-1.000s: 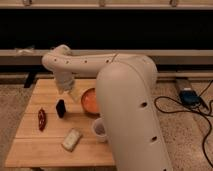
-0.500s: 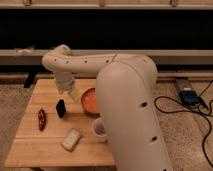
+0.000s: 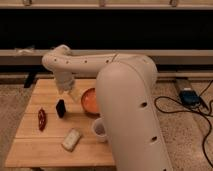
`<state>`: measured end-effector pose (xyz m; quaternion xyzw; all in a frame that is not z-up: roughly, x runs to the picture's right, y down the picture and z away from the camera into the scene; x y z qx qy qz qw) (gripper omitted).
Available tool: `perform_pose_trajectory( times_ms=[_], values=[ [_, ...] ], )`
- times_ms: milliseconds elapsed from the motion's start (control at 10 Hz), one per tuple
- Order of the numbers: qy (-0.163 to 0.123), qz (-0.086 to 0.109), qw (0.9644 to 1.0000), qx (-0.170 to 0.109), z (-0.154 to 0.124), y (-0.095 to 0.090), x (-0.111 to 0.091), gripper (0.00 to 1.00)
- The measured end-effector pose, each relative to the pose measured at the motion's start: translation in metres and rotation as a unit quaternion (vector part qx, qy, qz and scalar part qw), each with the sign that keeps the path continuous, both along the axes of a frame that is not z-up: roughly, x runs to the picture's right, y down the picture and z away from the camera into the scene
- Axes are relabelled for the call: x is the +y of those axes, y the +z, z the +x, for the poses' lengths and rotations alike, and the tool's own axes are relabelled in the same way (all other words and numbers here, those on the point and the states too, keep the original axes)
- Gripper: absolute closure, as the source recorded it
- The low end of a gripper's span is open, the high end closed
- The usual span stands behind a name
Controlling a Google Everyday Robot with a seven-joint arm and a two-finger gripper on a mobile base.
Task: Knock the eraser over
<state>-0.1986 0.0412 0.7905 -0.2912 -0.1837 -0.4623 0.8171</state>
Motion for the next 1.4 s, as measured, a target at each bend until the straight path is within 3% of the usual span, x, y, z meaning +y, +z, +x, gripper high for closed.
perform_pose_trajectory(
  times_ms=[300, 500, 700, 1000, 1400],
  values=[
    [0.005, -0.002, 0.9999, 0.010, 0.031, -0.013, 0.013, 0.32],
    [0.011, -0.013, 0.9999, 0.002, 0.049, -0.029, 0.038, 0.32],
    [0.009, -0.027, 0.9995, -0.012, 0.045, -0.038, 0.064, 0.32],
    [0.002, -0.045, 0.9984, -0.035, 0.017, -0.025, 0.079, 0.32],
    [-0.015, -0.063, 0.9958, -0.066, -0.042, 0.018, 0.070, 0.32]
  ],
)
